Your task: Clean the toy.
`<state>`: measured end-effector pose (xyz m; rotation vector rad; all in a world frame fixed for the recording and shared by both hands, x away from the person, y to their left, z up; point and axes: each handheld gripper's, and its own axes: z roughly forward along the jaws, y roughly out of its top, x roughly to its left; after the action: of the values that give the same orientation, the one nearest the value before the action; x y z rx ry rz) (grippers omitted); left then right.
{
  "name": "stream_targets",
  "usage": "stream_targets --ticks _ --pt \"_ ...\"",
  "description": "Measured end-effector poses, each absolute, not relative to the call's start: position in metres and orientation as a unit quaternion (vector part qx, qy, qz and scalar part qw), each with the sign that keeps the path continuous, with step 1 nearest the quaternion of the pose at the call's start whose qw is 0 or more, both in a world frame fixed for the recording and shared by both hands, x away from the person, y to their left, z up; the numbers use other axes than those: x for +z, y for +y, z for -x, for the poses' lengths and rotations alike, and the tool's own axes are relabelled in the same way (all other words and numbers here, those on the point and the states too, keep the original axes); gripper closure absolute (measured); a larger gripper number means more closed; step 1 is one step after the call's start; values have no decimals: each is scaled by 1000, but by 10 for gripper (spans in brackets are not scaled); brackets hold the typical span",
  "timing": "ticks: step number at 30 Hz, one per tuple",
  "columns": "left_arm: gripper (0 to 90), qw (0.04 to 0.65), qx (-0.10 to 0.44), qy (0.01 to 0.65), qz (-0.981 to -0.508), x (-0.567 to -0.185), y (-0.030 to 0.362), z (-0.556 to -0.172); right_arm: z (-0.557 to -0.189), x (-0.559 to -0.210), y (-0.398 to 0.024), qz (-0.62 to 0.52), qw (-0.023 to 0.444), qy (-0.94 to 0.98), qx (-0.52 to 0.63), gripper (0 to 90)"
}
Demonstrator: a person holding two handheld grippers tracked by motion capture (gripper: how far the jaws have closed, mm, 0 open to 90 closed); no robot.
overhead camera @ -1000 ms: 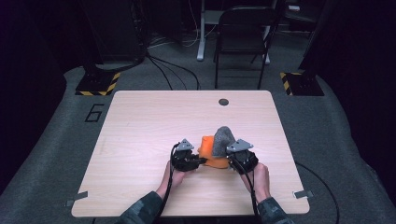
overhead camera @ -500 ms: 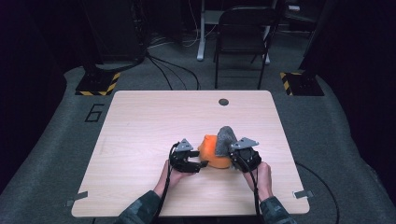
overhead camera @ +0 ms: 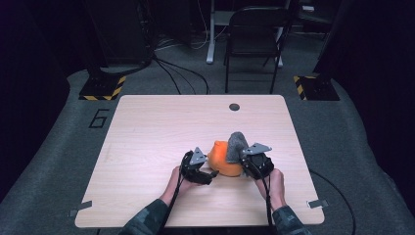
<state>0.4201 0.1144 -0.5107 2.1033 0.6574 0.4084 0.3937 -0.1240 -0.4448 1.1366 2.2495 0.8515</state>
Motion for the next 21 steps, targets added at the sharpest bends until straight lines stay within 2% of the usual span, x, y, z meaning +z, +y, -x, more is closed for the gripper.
stream_targets --ticks 6,8,15,21 --pt "258 433 173 240 -851 -517 107 -423 -394 -445 -124 -415 239 821 310 755" --pt "309 433 179 233 -852 -518 106 -422 -394 -445 -123 -415 239 821 310 755" --pt "619 447 179 240 -843 -520 106 -423 -394 -444 -127 -415 234 817 324 755" --pt "706 453 178 245 -838 -521 107 -422 -391 -427 -176 -466 247 773 352 753"
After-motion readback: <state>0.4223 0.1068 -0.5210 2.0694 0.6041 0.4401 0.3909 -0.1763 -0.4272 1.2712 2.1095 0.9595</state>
